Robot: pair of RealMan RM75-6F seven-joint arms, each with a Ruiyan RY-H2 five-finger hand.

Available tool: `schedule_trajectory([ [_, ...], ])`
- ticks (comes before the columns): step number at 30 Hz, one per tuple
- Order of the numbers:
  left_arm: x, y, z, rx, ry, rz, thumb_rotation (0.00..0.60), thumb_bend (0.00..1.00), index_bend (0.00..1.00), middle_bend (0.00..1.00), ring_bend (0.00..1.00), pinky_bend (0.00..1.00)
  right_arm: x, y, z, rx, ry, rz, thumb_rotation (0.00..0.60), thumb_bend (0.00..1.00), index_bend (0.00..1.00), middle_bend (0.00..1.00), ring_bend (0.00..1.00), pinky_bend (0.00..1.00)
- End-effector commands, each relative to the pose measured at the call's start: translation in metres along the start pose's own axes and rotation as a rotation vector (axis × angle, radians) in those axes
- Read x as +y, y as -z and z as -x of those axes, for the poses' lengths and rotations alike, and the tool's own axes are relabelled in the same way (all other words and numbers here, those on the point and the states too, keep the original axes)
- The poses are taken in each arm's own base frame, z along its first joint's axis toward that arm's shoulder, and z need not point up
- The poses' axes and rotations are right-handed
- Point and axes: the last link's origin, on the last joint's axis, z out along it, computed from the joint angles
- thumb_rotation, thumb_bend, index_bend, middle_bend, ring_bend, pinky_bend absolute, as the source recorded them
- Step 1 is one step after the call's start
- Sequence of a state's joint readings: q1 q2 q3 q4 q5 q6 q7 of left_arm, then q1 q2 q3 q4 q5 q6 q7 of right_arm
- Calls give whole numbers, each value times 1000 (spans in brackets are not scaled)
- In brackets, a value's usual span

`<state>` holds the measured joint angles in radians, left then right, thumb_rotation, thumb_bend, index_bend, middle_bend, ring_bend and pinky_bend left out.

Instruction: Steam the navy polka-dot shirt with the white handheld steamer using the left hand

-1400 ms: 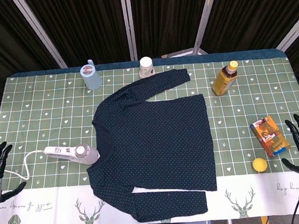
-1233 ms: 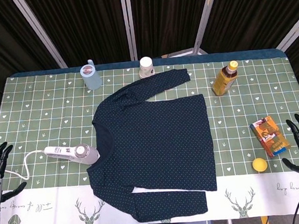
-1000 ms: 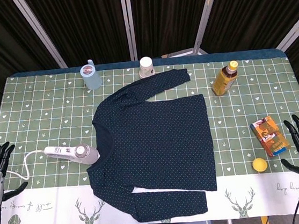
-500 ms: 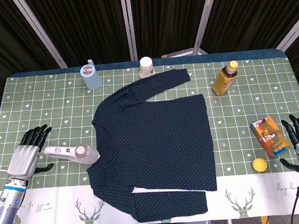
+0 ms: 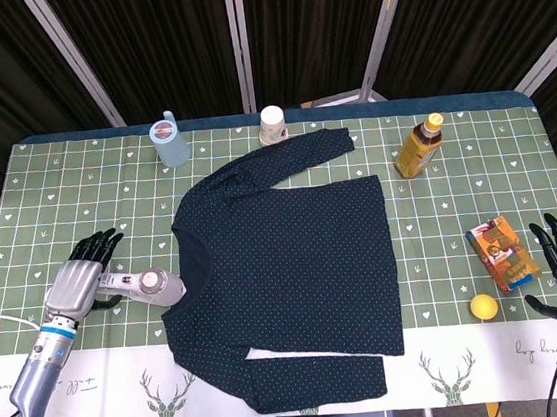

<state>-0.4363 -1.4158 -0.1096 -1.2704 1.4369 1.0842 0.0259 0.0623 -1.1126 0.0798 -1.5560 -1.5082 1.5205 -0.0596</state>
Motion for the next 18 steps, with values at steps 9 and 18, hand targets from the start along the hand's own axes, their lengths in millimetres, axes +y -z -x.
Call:
schedule_trajectory([
  [9,5,-24,9,-38,-36,-14,600,198,0,0,1,91,2,-1,0,-3,-2,10,600,0,0,0,0,0],
  [18,7,-31,14,-36,-31,-18,600,246,166,118,191,289,2,-2,1,-7,-1,11,600,0,0,0,0,0],
])
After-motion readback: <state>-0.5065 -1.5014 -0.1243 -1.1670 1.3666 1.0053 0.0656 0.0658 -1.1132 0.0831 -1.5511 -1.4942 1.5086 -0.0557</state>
